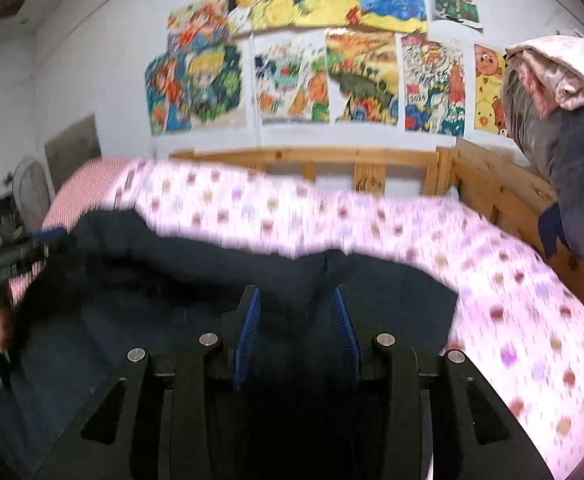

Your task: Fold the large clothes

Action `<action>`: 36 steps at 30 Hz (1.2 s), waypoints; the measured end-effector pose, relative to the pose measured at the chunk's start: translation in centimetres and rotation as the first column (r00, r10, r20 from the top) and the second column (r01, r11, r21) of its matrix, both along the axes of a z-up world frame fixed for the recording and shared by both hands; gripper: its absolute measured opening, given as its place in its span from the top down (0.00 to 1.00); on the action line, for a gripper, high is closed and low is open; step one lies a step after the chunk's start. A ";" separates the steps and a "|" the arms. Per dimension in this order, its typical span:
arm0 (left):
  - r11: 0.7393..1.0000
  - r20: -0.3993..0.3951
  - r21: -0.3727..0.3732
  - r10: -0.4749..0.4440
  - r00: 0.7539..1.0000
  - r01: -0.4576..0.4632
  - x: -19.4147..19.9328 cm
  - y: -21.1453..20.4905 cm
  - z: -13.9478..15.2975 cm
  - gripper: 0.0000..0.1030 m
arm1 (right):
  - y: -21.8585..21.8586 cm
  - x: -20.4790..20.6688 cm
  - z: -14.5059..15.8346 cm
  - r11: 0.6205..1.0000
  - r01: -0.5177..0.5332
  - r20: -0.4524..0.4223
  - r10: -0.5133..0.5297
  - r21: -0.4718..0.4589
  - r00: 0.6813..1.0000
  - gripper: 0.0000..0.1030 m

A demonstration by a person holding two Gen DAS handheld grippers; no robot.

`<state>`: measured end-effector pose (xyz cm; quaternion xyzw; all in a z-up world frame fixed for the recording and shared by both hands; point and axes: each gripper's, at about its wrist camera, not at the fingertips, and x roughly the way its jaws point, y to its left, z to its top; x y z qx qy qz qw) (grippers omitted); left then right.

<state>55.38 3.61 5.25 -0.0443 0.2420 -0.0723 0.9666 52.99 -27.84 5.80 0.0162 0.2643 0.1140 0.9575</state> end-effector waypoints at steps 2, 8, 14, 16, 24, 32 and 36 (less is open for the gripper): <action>1.000 -0.034 -0.024 -0.003 0.999 0.002 2.0 -0.4 0.0 0.45 | 0.0 2.4 0.8 0.999 0.009 -0.025 -0.007 0.052 1.000 0.67; 0.982 -0.183 -0.093 -0.176 0.967 0.162 5.2 -0.7 -3.9 0.53 | 2.8 9.5 -0.7 0.991 -0.074 -0.132 0.088 0.110 0.987 0.67; 0.970 -0.263 0.018 -0.231 0.937 0.244 4.5 -1.2 -7.0 0.72 | 5.4 7.4 -6.2 0.967 -0.254 -0.260 0.251 0.023 0.932 0.67; 0.965 -0.293 0.100 -0.204 0.934 0.242 4.5 -2.2 -7.7 0.73 | 5.6 7.1 -8.1 0.965 -0.264 -0.289 0.254 0.005 0.923 0.68; 0.936 -0.284 0.282 -0.127 0.950 0.210 3.8 -4.4 -9.4 0.73 | 7.1 7.6 -11.2 0.963 -0.262 -0.333 0.226 -0.065 0.916 0.68; 0.907 -0.265 0.373 -0.100 0.959 0.197 3.9 -5.4 -9.5 0.73 | 7.1 7.3 -12.0 0.965 -0.245 -0.299 0.206 -0.097 0.932 0.69; 0.922 -0.233 0.335 -0.120 0.965 0.196 3.2 -4.8 -9.2 0.73 | 7.1 6.7 -11.9 0.966 -0.237 -0.259 0.204 -0.101 0.944 0.69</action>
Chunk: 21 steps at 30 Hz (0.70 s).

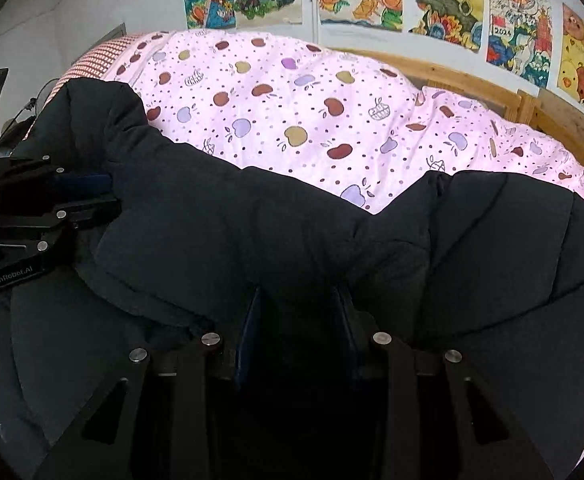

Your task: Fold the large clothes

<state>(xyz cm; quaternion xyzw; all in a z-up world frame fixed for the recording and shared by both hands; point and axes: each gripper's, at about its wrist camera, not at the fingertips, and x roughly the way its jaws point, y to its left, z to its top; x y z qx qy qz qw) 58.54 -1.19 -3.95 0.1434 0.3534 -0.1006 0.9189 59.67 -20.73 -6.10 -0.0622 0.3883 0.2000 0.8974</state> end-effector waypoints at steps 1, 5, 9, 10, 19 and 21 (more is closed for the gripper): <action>1.000 0.003 -0.011 0.000 1.000 0.000 -0.1 0.1 0.0 0.73 | -0.1 -0.3 0.1 1.000 0.001 0.013 -0.001 0.004 1.000 0.69; 0.999 0.023 -0.037 -0.003 1.000 0.004 -0.6 0.5 0.0 0.73 | -0.5 -1.2 0.3 1.000 0.004 0.064 -0.006 0.022 0.998 0.69; 0.996 0.061 -0.088 -0.005 0.998 0.011 -1.2 1.3 0.9 0.73 | -0.8 -1.6 0.4 0.999 0.006 0.086 -0.010 0.041 0.996 0.69; 0.994 0.070 -0.107 -0.002 0.998 0.009 -1.4 1.6 1.0 0.71 | -1.0 -1.7 0.5 0.999 0.005 0.093 -0.010 0.052 0.996 0.69; 0.976 0.047 -0.212 0.061 0.997 -0.050 -1.2 3.5 1.0 0.60 | -4.4 0.1 3.2 0.975 0.105 0.095 -0.125 0.197 0.988 0.69; 0.977 0.034 -0.208 0.060 0.998 -0.051 -1.0 3.4 0.8 0.59 | -4.3 0.2 2.3 0.976 0.127 0.072 -0.142 0.177 0.987 0.68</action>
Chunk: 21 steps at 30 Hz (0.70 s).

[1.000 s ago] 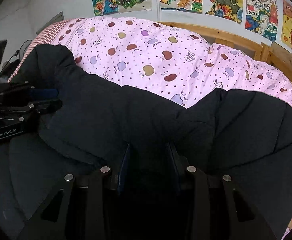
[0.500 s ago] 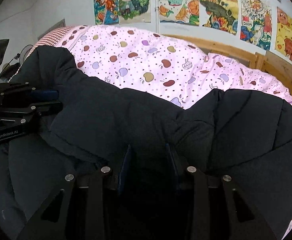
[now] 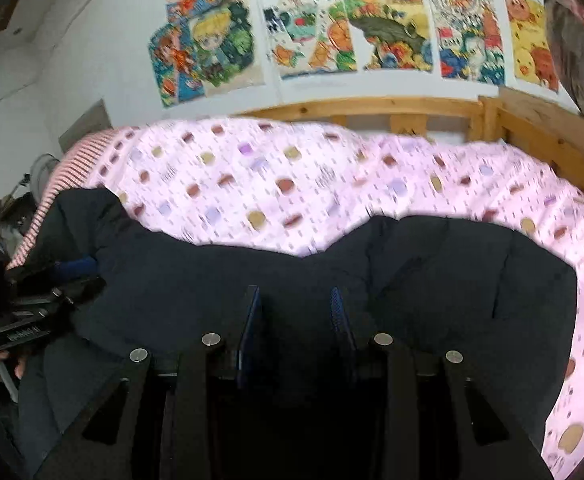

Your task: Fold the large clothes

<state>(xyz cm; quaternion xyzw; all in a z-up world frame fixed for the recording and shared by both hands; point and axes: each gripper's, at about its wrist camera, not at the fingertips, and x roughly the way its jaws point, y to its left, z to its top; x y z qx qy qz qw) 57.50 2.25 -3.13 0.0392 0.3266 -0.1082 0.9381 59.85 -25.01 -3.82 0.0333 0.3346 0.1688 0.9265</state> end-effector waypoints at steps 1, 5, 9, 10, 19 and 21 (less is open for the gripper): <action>1.000 -0.006 0.005 0.000 1.000 0.001 0.1 -0.1 -0.1 0.58 | 0.2 -0.1 -0.6 1.000 0.005 -0.011 -0.005 -0.023 1.000 0.68; 0.999 -0.012 0.038 -0.002 1.000 0.003 0.0 -0.6 -0.3 0.52 | 0.8 -0.9 -1.5 0.994 0.016 -0.021 -0.018 -0.111 1.000 0.68; 0.999 -0.007 0.053 0.007 1.000 -0.007 -0.4 -0.7 0.5 0.44 | 0.9 -1.2 -1.3 0.988 0.023 -0.022 -0.027 -0.152 0.999 0.66; 0.998 -0.007 0.057 0.018 1.000 -0.017 -0.6 -0.7 1.1 0.41 | 0.9 -1.4 -1.1 0.988 0.025 -0.018 -0.028 -0.153 0.999 0.64; 0.998 0.026 0.017 0.063 0.998 -0.063 -4.9 -1.3 5.7 0.18 | -2.0 -5.8 2.6 0.994 0.078 0.063 -0.074 -0.071 0.995 0.49; 0.997 0.021 -0.024 0.071 0.997 -0.070 -6.3 -1.4 6.9 0.15 | -2.5 -6.9 3.9 0.995 0.087 0.071 -0.083 -0.056 0.994 0.46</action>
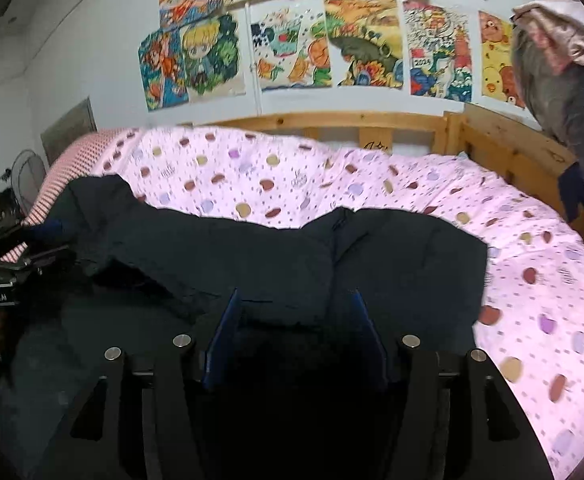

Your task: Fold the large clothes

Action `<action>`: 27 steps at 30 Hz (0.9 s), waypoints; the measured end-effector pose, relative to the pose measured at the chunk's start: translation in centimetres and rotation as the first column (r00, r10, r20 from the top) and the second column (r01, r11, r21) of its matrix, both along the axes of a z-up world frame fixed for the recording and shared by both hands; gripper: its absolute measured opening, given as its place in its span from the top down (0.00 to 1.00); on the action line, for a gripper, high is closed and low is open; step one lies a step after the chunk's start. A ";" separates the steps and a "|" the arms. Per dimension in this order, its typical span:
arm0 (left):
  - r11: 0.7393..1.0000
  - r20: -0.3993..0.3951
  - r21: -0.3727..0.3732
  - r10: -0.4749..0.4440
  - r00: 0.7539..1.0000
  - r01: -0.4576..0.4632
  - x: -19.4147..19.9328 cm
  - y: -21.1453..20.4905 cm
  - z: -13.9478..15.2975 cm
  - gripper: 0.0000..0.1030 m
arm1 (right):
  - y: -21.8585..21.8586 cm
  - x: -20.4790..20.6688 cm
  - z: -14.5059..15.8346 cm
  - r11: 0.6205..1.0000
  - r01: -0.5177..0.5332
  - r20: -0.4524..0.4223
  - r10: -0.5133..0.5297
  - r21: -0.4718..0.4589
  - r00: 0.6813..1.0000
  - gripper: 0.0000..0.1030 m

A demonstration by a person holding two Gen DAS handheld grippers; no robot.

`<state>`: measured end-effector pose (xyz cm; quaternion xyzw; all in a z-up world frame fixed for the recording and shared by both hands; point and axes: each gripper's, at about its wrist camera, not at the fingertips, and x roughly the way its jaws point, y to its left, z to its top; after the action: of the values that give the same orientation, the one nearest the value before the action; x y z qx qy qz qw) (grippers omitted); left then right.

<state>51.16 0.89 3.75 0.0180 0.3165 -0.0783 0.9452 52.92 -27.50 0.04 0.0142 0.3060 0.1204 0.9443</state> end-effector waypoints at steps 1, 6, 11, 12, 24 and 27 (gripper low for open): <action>1.000 0.002 -0.014 0.000 1.000 0.000 -0.8 -0.1 0.6 0.11 | 0.0 -0.5 0.5 1.000 0.000 0.006 0.000 0.002 1.000 0.41; 1.000 0.017 0.000 -0.026 1.000 0.026 -4.8 -1.0 3.2 0.05 | -0.1 -4.6 4.0 1.000 -0.025 0.060 0.025 0.000 0.998 0.25; 1.000 0.040 -0.010 -0.020 0.999 0.020 -9.1 -1.0 6.0 0.00 | -0.1 -9.6 7.5 0.999 -0.047 0.105 0.048 -0.007 0.993 0.16; 1.000 0.044 -0.015 -0.018 0.999 0.019 -10.2 -1.0 6.6 0.00 | -0.1 -10.7 8.2 0.999 -0.050 0.116 0.052 -0.016 0.992 0.16; 0.998 0.078 0.026 -0.064 0.995 0.062 -22.6 -1.9 9.9 0.00 | -1.1 -22.1 12.5 0.996 -0.089 0.125 0.090 -0.014 0.988 0.09; 0.998 0.102 0.039 -0.060 0.993 0.056 -25.6 -1.9 9.9 0.00 | -1.3 -24.5 13.0 0.995 -0.094 0.134 0.095 -0.014 0.986 0.09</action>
<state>25.52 -0.98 13.65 0.0485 0.2678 -0.0991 0.9571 28.38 -28.82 13.02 -0.0119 0.2426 0.1646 0.9560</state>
